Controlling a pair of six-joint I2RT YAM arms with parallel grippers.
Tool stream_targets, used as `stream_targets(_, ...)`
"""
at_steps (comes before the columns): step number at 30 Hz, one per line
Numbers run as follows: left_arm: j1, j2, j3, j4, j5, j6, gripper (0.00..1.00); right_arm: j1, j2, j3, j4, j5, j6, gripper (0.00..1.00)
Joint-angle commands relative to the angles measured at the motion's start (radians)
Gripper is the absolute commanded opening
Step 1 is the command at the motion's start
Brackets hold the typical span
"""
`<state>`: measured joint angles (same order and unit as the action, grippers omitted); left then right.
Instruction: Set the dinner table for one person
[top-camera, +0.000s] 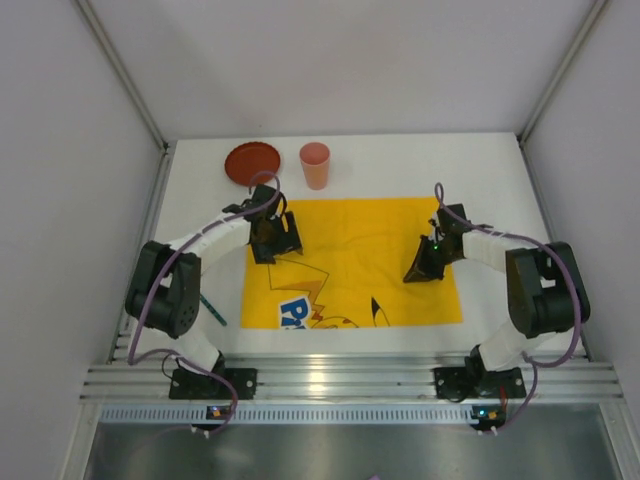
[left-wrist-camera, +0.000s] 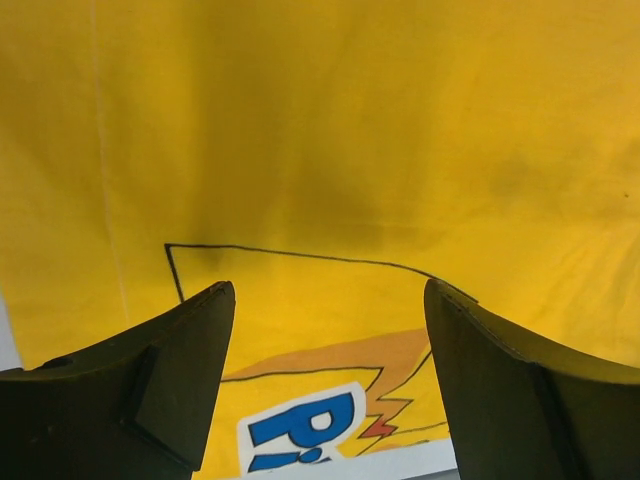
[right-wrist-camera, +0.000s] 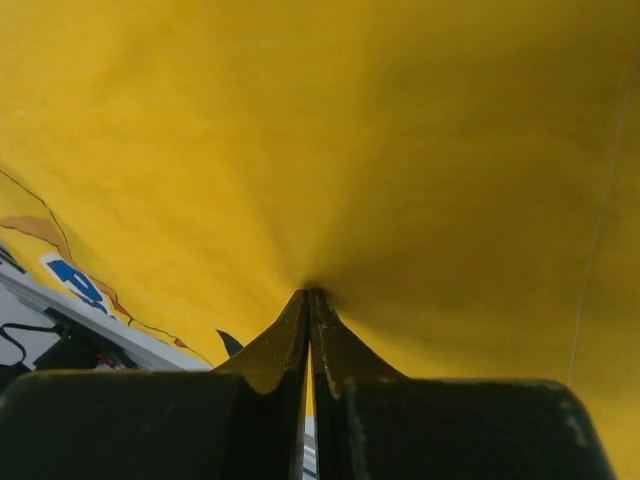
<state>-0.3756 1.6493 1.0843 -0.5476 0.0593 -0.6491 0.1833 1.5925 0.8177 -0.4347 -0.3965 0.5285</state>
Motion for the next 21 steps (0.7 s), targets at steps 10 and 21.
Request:
stream_targets(10, 0.0, 0.069, -0.012, 0.069, 0.02, 0.026, 0.79, 0.008, 0.058, -0.031, 0.133, -0.054, -0.012, 0.0)
stream_targets(21, 0.004, -0.028, 0.319, -0.137, -0.097, 0.032, 0.81, 0.01, -0.1, 0.248, -0.179, -0.111, -0.077, 0.67)
